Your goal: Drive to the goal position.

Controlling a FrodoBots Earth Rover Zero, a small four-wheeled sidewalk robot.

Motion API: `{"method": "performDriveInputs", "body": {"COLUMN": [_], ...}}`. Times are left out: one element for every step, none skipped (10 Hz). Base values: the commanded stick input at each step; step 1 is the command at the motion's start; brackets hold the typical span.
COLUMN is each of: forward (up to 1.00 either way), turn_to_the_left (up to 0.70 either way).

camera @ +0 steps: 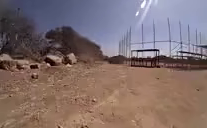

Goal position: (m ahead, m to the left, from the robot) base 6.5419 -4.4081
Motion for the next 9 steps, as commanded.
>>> {"method": "performDriveInputs", "body": {"forward": [1.00, 1.00, 1.00, 1.00, 1.00, 1.00, 1.00, 1.00, 1.00], "turn_to_the_left": [0.00, 0.00, -0.02, -0.13, -0.24, -0.27, -0.27, -0.27, -0.27]}}
